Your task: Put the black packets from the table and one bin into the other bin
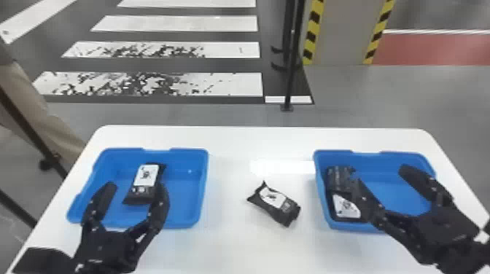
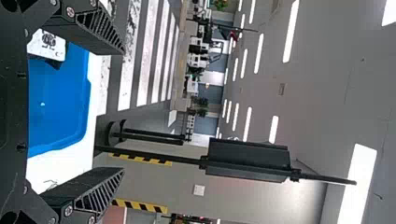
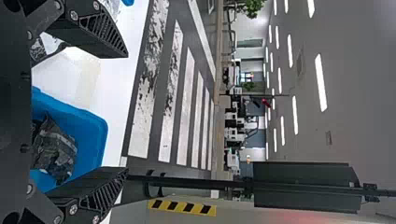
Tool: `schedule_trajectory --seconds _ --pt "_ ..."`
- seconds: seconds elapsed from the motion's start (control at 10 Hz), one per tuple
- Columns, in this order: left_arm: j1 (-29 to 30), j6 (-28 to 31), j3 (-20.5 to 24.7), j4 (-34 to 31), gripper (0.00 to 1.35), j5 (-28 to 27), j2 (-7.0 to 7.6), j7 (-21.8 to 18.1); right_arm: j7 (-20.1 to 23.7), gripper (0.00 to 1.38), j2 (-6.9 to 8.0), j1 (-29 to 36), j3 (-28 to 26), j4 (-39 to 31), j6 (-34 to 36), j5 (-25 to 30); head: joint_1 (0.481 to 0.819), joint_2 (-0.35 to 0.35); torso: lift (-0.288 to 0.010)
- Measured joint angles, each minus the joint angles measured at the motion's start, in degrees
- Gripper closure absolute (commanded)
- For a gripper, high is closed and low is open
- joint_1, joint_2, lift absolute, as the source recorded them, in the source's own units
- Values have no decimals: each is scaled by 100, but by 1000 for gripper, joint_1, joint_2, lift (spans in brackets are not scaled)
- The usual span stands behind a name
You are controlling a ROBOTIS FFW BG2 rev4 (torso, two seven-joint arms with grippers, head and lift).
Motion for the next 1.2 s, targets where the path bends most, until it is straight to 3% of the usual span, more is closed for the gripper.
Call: schedule_trajectory --seconds 0.3,0.5,0.8,1.2 --pt "-10 71 -3 0 145 -6 9 0 154 162 -231 -651 558 315 12 61 695 91 -110" --pt "-25 93 -23 12 145 -15 9 0 578 160 -341 -1569 967 818 631 324 695 125 -110" --pt "-41 192 -36 14 145 33 9 0 750 159 -465 -2497 1679 1238 1588 688 695 178 -110" --pt "-81 309 -80 14 145 74 9 -23 1257 157 -625 -3873 2745 2654 2647 759 695 224 -110"
